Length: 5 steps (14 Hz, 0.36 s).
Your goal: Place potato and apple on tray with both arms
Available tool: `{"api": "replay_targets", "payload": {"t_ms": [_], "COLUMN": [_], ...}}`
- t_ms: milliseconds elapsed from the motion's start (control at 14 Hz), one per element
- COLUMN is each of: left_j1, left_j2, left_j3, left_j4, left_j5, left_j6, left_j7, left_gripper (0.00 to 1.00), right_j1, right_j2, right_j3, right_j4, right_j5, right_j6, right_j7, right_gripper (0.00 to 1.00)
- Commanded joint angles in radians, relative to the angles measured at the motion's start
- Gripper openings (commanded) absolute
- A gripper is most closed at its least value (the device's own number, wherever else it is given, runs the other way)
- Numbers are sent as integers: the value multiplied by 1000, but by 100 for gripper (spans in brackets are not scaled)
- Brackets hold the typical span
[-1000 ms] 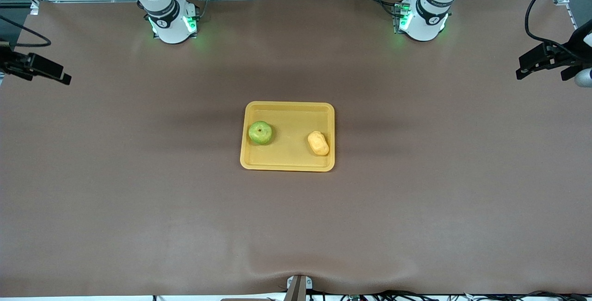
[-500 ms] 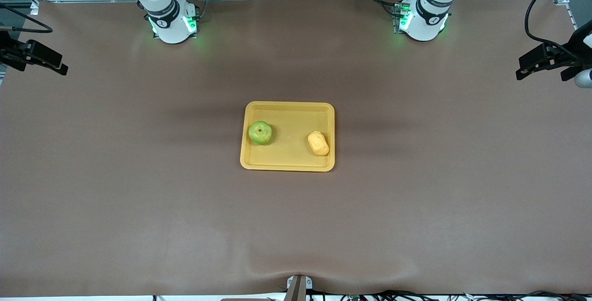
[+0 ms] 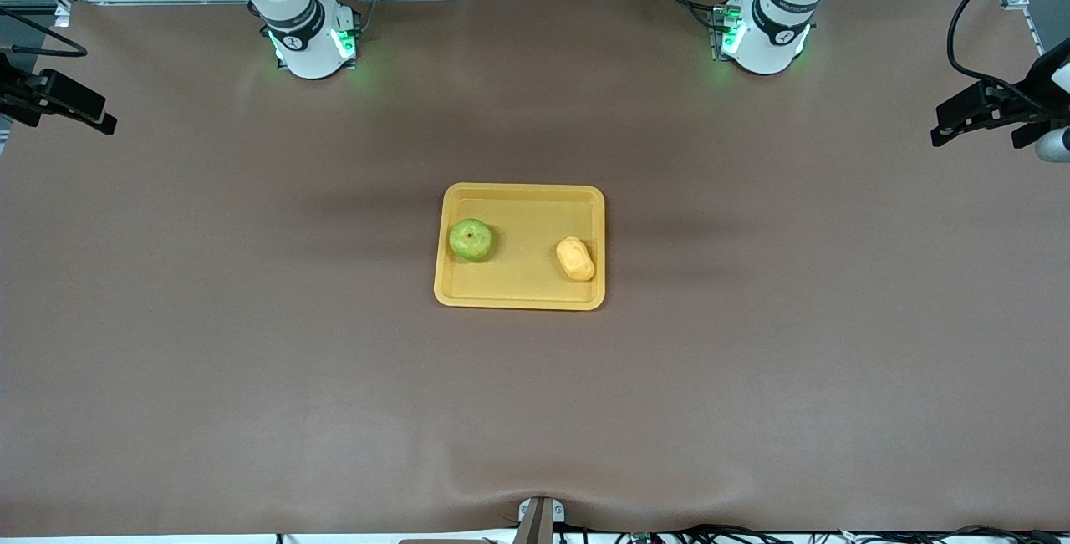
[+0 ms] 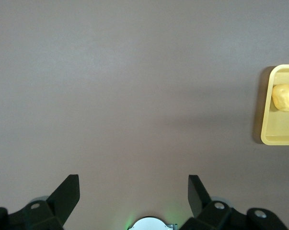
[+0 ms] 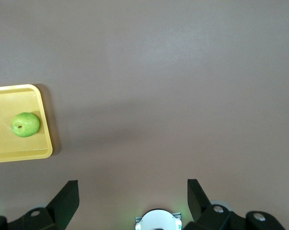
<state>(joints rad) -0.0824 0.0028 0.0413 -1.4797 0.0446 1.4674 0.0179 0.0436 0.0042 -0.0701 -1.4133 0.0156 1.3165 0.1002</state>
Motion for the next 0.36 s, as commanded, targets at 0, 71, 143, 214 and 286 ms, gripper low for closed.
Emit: {"api": "replay_targets", "payload": {"t_ms": [0, 71, 143, 214, 286], "left_j1": [0, -2, -2, -2, -2], "left_j2": [5, 6, 8, 8, 11], "left_j3": [0, 0, 0, 0, 0], "left_j4": [2, 2, 2, 2, 2], "left_j5": [-22, -22, -22, -22, -22], "left_j6": [4, 4, 4, 4, 4], "left_j7": [-16, -16, -16, -15, -15], "left_gripper": [100, 100, 100, 100, 100], "right_j1": [-2, -8, -10, -10, -10], "right_j2": [-15, -15, -16, -15, -13], "right_j3": [1, 1, -2, -2, -4], "right_j4": [-25, -36, -45, -53, -61], "right_j5": [6, 6, 6, 6, 4], "right_j6": [7, 12, 15, 18, 20], "right_j7": [-13, -13, -13, -13, -13], "right_gripper": [100, 100, 100, 100, 100]}}
